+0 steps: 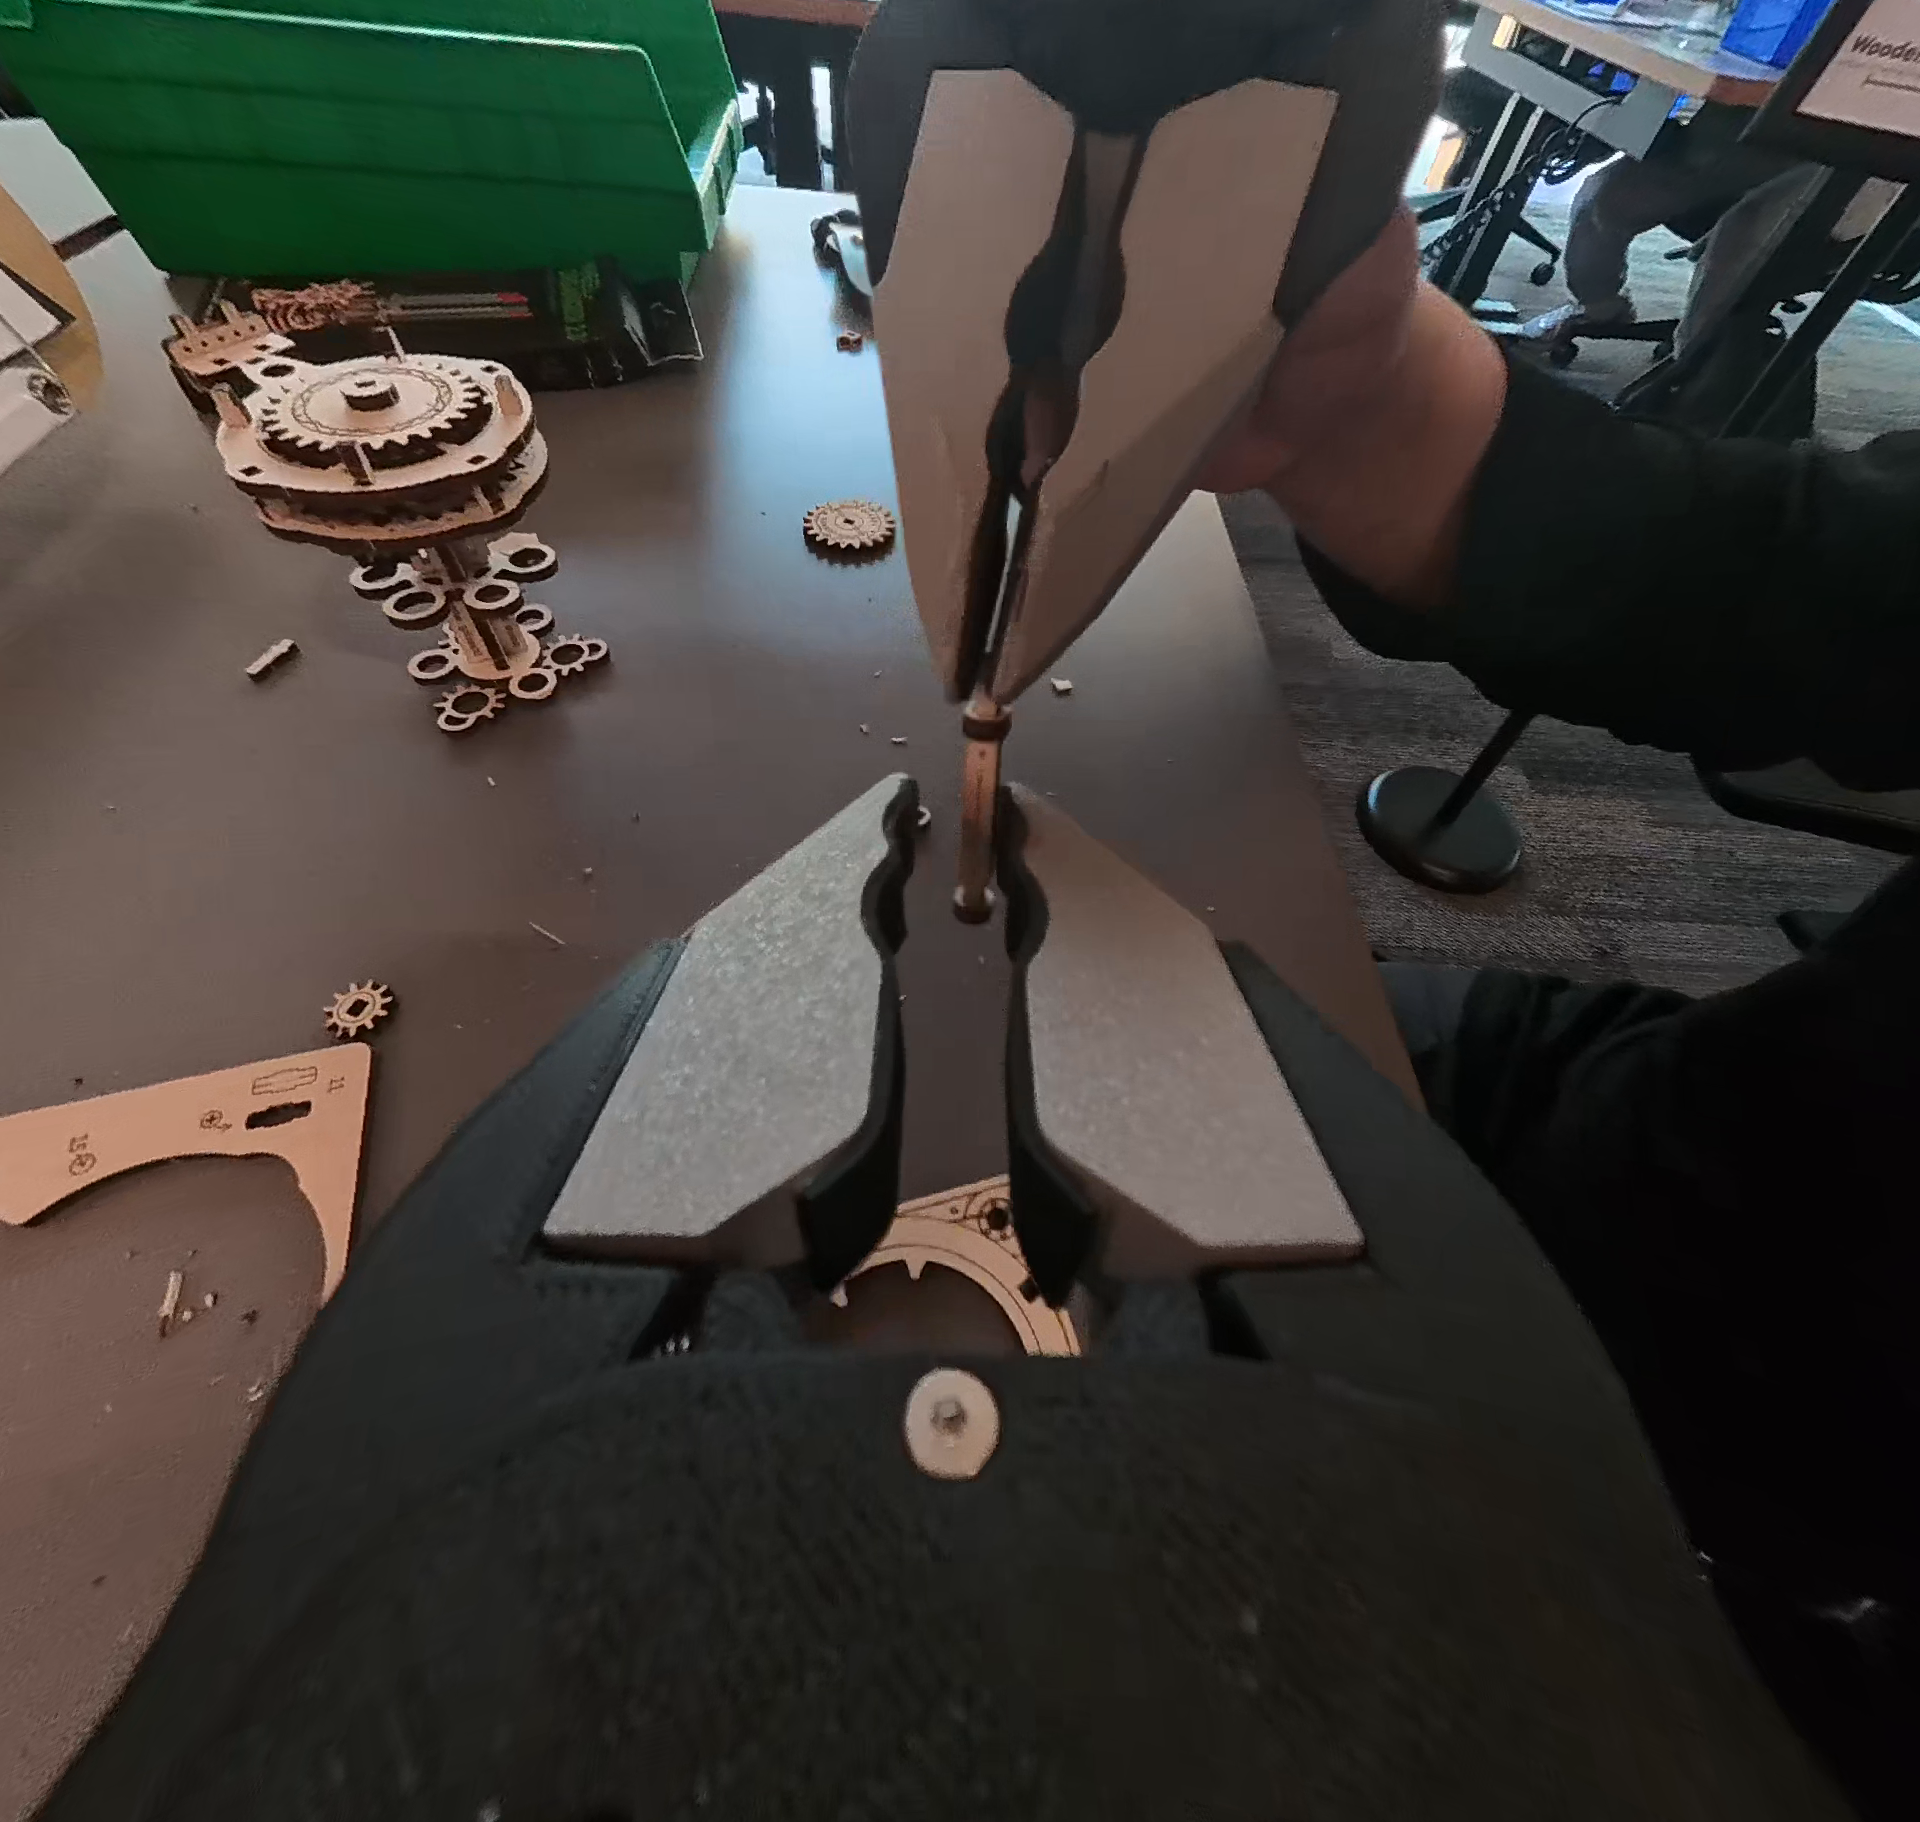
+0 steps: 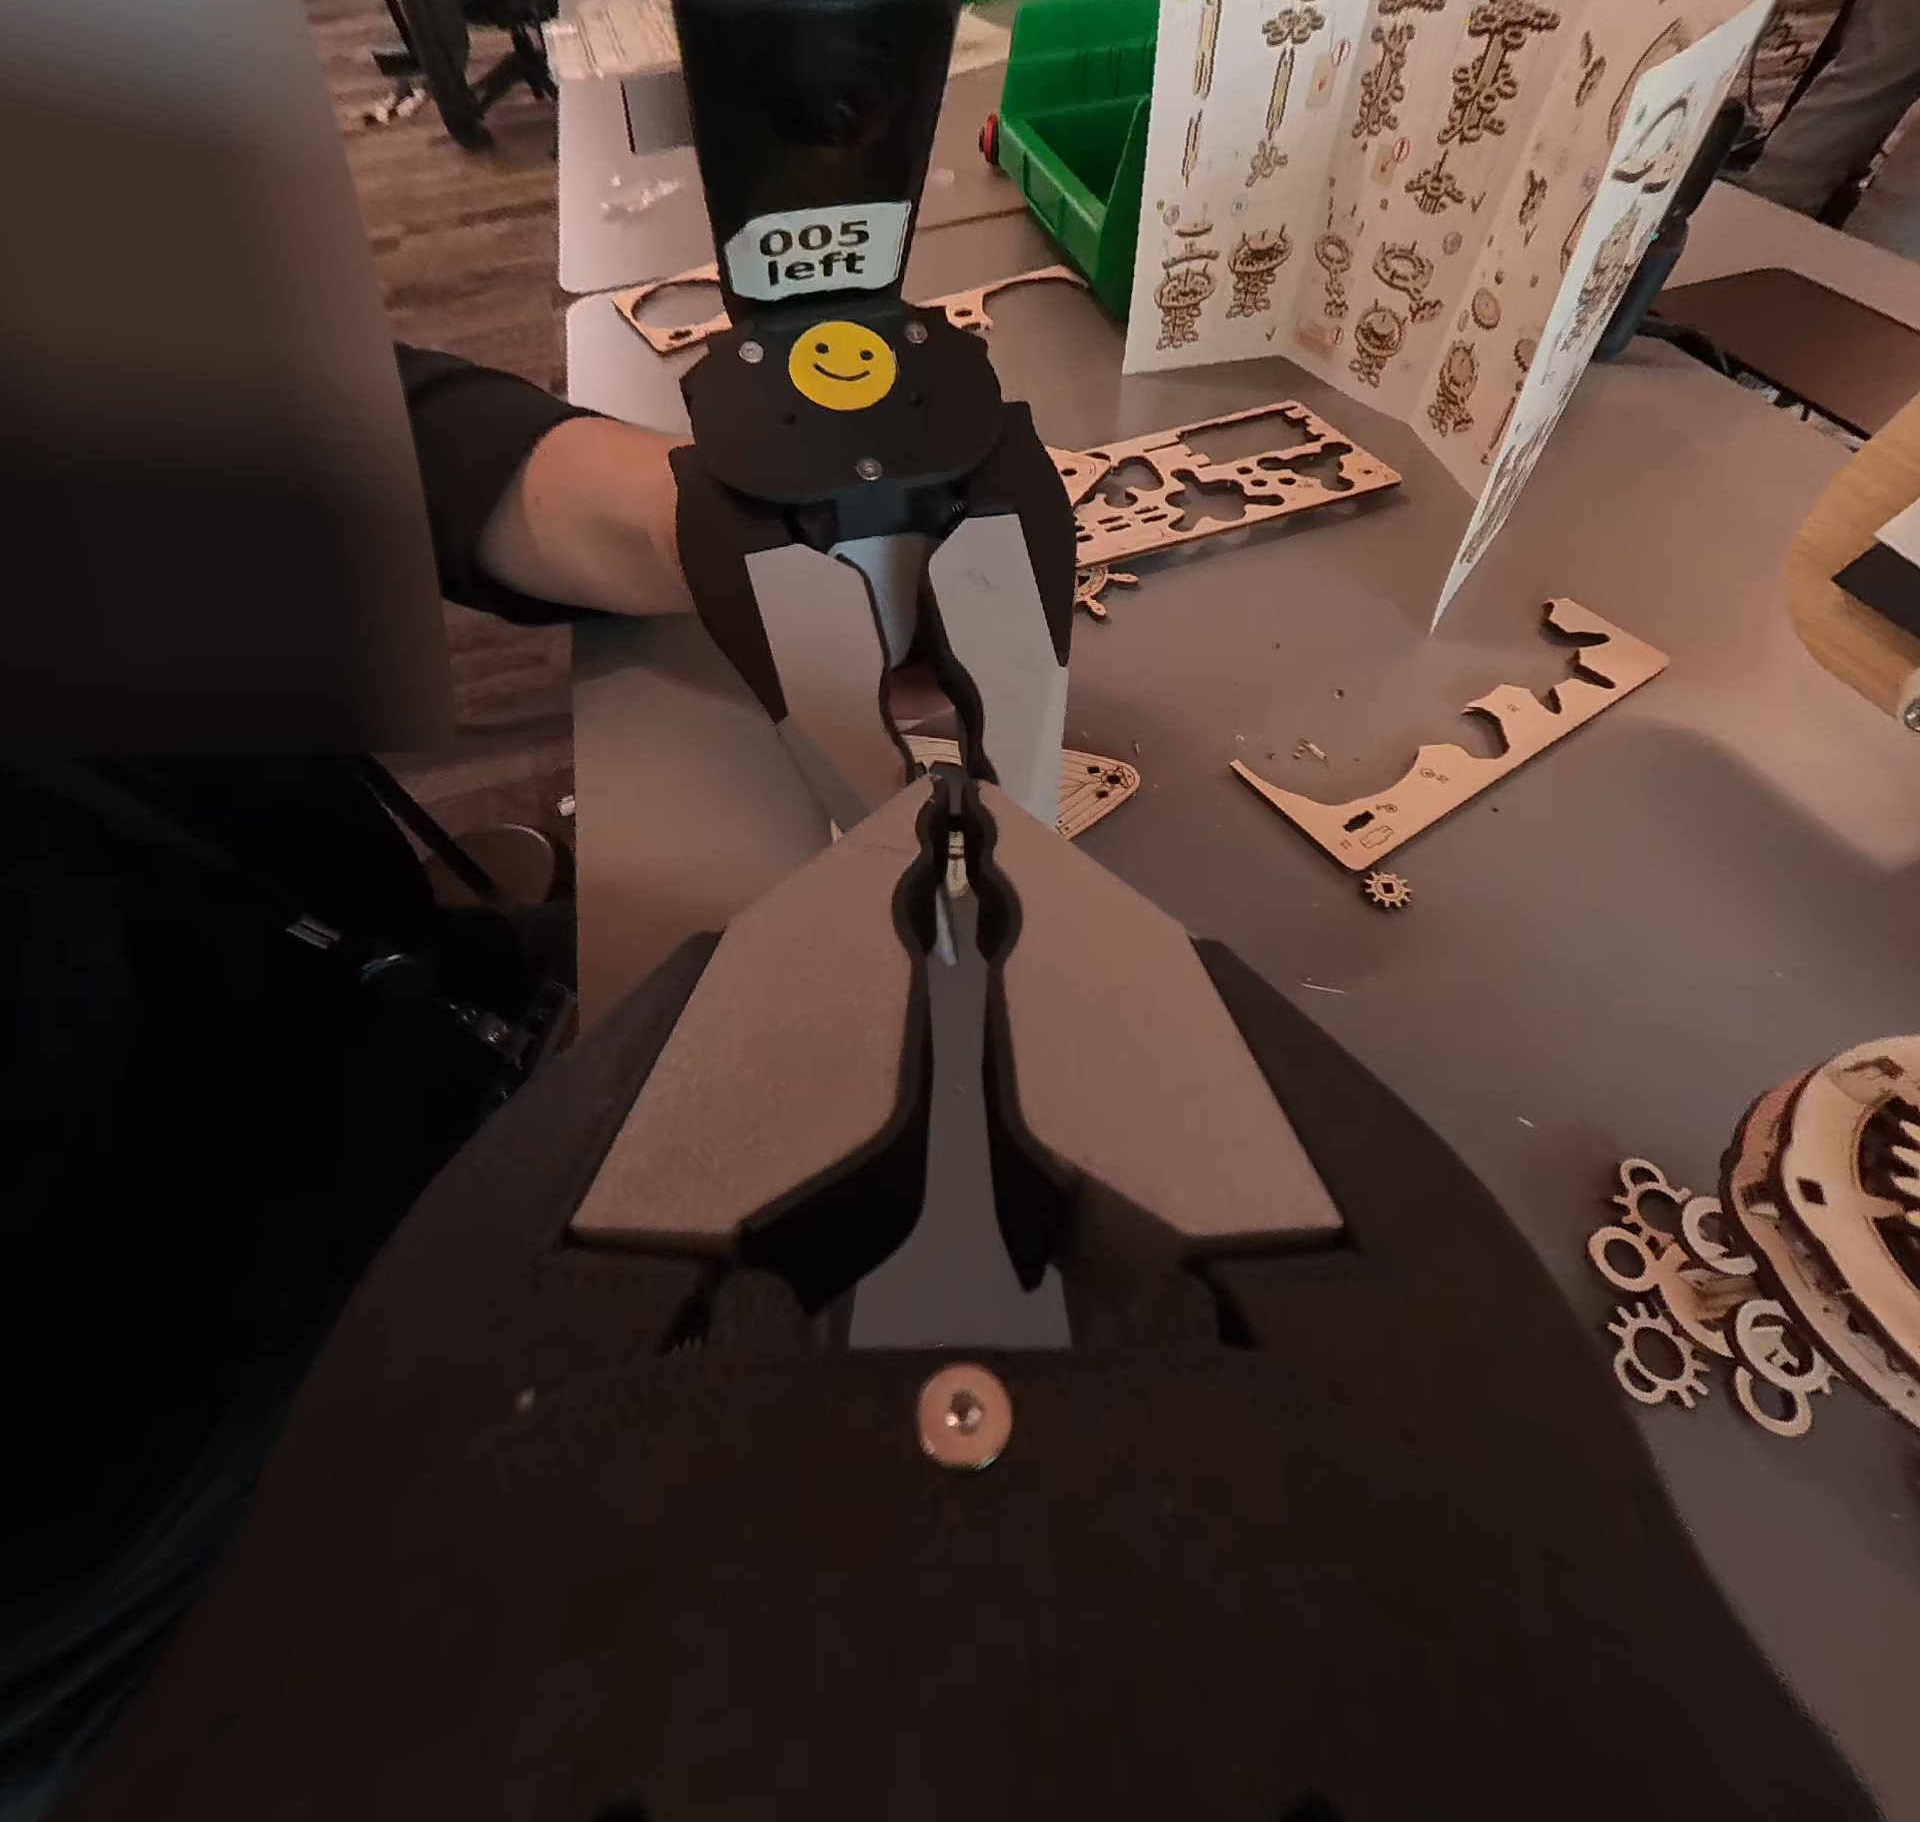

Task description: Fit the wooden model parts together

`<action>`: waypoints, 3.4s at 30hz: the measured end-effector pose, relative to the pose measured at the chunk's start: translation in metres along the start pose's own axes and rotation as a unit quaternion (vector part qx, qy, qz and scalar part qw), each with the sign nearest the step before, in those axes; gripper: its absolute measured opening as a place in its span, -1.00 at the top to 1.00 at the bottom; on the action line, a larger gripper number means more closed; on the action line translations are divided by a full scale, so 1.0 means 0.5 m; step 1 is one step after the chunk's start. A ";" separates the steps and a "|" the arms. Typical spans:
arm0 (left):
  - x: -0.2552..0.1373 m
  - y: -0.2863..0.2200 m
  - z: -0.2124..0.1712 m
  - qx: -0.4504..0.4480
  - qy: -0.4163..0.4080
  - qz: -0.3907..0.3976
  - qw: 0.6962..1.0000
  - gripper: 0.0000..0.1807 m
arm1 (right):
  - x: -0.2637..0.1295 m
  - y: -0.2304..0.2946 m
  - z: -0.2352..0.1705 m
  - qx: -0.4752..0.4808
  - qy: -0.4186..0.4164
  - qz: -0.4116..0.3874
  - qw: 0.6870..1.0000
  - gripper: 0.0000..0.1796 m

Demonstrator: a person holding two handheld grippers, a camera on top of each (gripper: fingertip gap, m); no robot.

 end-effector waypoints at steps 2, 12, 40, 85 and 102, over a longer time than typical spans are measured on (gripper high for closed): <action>0.000 -0.003 0.002 0.009 -0.005 -0.003 1.000 0.95 | -0.004 -0.001 0.000 0.008 -0.008 0.003 1.000 1.00; 0.003 0.000 -0.003 0.021 0.001 0.000 1.000 0.97 | 0.000 -0.006 -0.008 0.029 -0.026 0.018 0.999 0.92; 0.003 0.034 -0.010 -0.024 -0.017 0.020 0.999 0.97 | -0.196 -0.198 -0.278 0.113 0.200 -0.294 0.928 0.16; -0.017 -0.012 -0.025 0.056 0.018 -0.134 0.989 0.97 | -0.069 0.003 -0.007 -0.182 0.009 0.048 0.982 0.64; -0.040 -0.001 -0.038 0.062 0.035 -0.150 0.986 0.97 | 0.028 -0.073 -0.090 -0.213 0.141 0.080 0.964 0.63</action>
Point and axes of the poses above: each gripper's, where its closed fingertips meet, x out along the fingers, z out of its top, y = z × x across the jaws, the point moved 7 cm from there along -x, back along the fingers, and after that the axes turned 10 degrees about -z, right-handed, at the moved point
